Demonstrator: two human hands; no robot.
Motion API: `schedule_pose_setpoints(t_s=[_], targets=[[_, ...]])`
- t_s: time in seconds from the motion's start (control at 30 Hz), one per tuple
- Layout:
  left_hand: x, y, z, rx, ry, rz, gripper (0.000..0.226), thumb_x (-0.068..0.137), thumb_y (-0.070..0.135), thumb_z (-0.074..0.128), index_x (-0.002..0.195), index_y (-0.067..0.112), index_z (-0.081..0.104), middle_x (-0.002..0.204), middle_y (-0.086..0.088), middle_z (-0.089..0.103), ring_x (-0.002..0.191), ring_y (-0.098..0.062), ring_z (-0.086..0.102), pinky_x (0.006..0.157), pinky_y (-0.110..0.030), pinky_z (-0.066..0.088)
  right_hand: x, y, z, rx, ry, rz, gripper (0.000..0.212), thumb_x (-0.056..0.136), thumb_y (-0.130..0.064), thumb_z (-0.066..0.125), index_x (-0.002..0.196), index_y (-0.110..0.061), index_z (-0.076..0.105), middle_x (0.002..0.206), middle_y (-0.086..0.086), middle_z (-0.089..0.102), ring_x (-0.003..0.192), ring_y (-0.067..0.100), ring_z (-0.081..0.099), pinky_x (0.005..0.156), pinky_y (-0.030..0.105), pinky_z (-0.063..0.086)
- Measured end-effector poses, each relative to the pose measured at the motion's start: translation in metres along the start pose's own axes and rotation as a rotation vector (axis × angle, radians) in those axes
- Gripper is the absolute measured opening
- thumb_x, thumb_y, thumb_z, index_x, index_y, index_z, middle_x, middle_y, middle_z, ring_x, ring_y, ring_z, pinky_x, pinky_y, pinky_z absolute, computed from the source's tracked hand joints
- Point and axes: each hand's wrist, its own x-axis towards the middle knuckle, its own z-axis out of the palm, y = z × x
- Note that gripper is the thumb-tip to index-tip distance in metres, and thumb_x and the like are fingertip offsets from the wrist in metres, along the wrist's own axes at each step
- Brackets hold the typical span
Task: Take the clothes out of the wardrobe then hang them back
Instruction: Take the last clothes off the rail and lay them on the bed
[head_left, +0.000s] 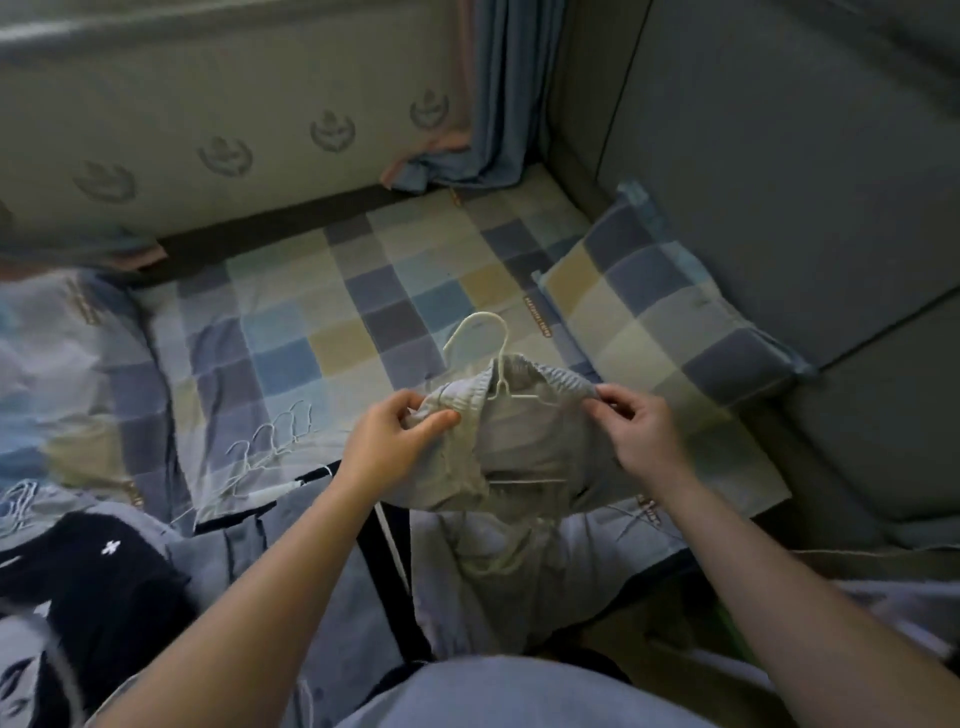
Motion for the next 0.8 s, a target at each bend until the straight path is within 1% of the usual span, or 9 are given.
schedule_pose_setpoints(t_s=[0.1, 0.23, 0.33, 0.43, 0.5, 0.53, 0.6, 0.7, 0.8], targets=[[-0.004, 0.002, -0.014, 0.014, 0.014, 0.086, 0.050, 0.067, 0.076, 0.064, 0.076, 0.027, 0.059, 0.064, 0.008, 0.058, 0.061, -0.012, 0.053, 0.058, -0.035, 0.041, -0.033, -0.032, -0.003, 0.202, 0.148, 0.009, 0.015, 0.092, -0.009, 0.064, 0.086, -0.021, 0.071, 0.077, -0.009, 0.071, 0.076, 0.004, 0.064, 0.070, 0.017, 0.051], [-0.012, 0.023, -0.023, 0.007, -0.015, 0.221, 0.035, 0.077, 0.060, 0.073, 0.076, 0.028, 0.057, 0.067, 0.009, 0.057, 0.063, -0.010, 0.052, 0.055, -0.030, 0.035, -0.086, -0.050, -0.013, 0.305, 0.135, 0.042, 0.011, 0.094, -0.009, 0.059, 0.096, -0.010, 0.071, 0.099, -0.002, 0.073, 0.093, 0.012, 0.067, 0.082, 0.024, 0.052], [-0.030, 0.044, -0.017, 0.069, -0.064, 0.339, 0.034, 0.078, 0.060, 0.072, 0.080, 0.029, 0.059, 0.073, 0.010, 0.061, 0.069, -0.007, 0.056, 0.057, -0.028, 0.037, -0.127, -0.054, -0.022, 0.233, 0.165, 0.091, 0.013, 0.094, -0.010, 0.059, 0.103, -0.008, 0.068, 0.114, -0.001, 0.071, 0.107, 0.010, 0.065, 0.089, 0.023, 0.051], [-0.052, 0.063, -0.001, 0.136, -0.121, 0.457, 0.033, 0.079, 0.059, 0.071, 0.084, 0.029, 0.060, 0.076, 0.013, 0.060, 0.072, 0.000, 0.053, 0.057, -0.021, 0.033, -0.166, -0.048, -0.030, 0.143, 0.174, 0.232, 0.035, 0.091, -0.022, 0.064, 0.124, -0.028, 0.056, 0.118, -0.001, 0.067, 0.111, 0.008, 0.062, 0.093, 0.025, 0.050], [-0.067, 0.071, 0.014, 0.136, -0.202, 0.554, 0.034, 0.080, 0.062, 0.067, 0.087, 0.029, 0.060, 0.077, 0.013, 0.061, 0.073, 0.000, 0.054, 0.059, -0.020, 0.035, -0.194, -0.045, -0.036, 0.000, 0.169, 0.318, 0.040, 0.091, -0.029, 0.065, 0.129, -0.032, 0.055, 0.120, -0.005, 0.065, 0.111, 0.006, 0.061, 0.096, 0.028, 0.049], [-0.074, 0.075, 0.023, 0.126, -0.252, 0.610, 0.037, 0.079, 0.065, 0.063, 0.089, 0.029, 0.060, 0.079, 0.013, 0.062, 0.074, -0.002, 0.055, 0.061, -0.020, 0.038, -0.210, -0.044, -0.039, -0.089, 0.180, 0.335, 0.033, 0.092, -0.030, 0.064, 0.125, -0.030, 0.060, 0.117, -0.006, 0.067, 0.107, 0.006, 0.062, 0.096, 0.029, 0.049], [-0.091, 0.082, 0.042, 0.115, -0.340, 0.708, 0.042, 0.077, 0.069, 0.059, 0.089, 0.029, 0.061, 0.078, 0.011, 0.062, 0.074, -0.005, 0.058, 0.064, -0.022, 0.041, -0.245, -0.042, -0.044, -0.209, 0.228, 0.358, 0.013, 0.094, -0.031, 0.062, 0.102, -0.024, 0.069, 0.097, -0.003, 0.071, 0.093, 0.011, 0.065, 0.087, 0.035, 0.051], [-0.124, 0.096, 0.074, 0.146, -0.446, 0.807, 0.037, 0.077, 0.066, 0.066, 0.083, 0.031, 0.059, 0.074, 0.010, 0.062, 0.071, -0.011, 0.058, 0.061, -0.027, 0.041, -0.305, -0.036, -0.053, -0.252, 0.349, 0.402, 0.021, 0.092, -0.034, 0.064, 0.081, -0.016, 0.066, 0.077, 0.010, 0.064, 0.074, 0.021, 0.062, 0.076, 0.046, 0.049], [-0.167, 0.107, 0.109, 0.171, -0.573, 0.886, 0.037, 0.074, 0.064, 0.069, 0.078, 0.030, 0.057, 0.072, 0.012, 0.061, 0.071, -0.014, 0.059, 0.060, -0.029, 0.040, -0.372, -0.032, -0.059, -0.287, 0.487, 0.455, 0.027, 0.091, -0.033, 0.065, 0.074, -0.013, 0.059, 0.071, 0.013, 0.057, 0.065, 0.019, 0.055, 0.070, 0.046, 0.047]])
